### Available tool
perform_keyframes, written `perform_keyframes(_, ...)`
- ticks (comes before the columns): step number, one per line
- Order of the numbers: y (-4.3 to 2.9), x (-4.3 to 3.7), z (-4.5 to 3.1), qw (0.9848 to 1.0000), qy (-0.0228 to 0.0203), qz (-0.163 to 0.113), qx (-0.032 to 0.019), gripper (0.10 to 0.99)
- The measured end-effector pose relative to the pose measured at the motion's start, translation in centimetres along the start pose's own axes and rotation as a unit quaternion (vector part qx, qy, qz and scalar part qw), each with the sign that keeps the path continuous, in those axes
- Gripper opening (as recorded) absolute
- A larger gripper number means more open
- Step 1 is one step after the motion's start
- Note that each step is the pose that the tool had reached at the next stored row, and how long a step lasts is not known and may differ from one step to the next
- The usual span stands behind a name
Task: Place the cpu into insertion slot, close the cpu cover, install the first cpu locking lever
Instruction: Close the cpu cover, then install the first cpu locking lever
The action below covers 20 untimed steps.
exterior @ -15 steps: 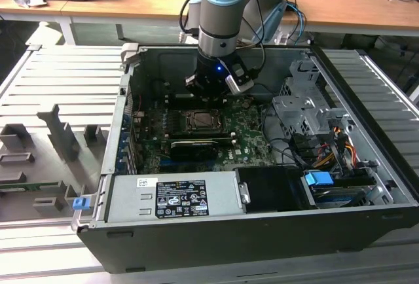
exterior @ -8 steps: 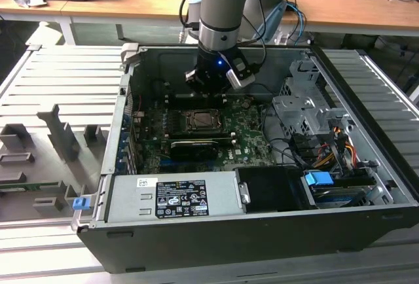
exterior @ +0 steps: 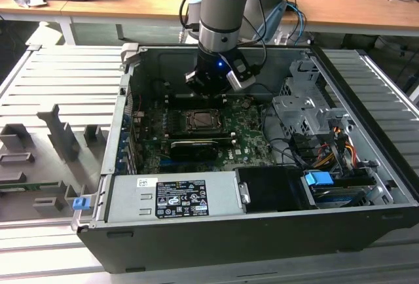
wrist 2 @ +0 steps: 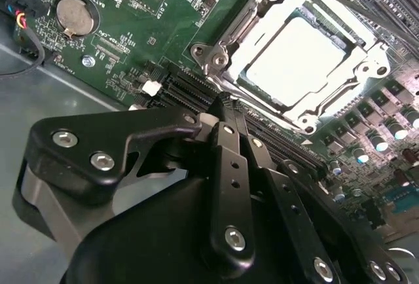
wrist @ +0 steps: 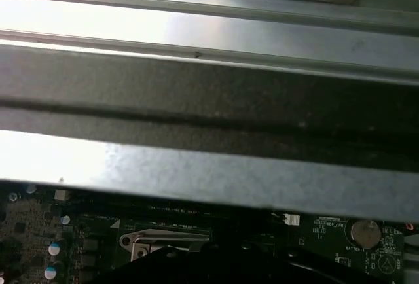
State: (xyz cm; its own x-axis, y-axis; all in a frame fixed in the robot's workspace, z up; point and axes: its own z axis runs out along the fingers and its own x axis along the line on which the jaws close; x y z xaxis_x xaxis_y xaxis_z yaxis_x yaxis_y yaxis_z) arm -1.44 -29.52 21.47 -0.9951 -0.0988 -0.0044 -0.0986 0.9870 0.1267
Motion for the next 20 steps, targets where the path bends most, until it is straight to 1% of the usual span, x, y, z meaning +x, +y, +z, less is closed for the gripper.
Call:
perform_keyframes(17,-0.33,0.03,-0.04,1.0000,0.0000,0.000,0.0000,0.106)
perform_keyframes(19,-0.47,0.05,-0.07,1.0000,0.0001,0.000,0.0001,0.106)
perform_keyframes(20,-0.69,0.07,-0.10,1.0000,0.0000,0.000,0.0001,0.106)
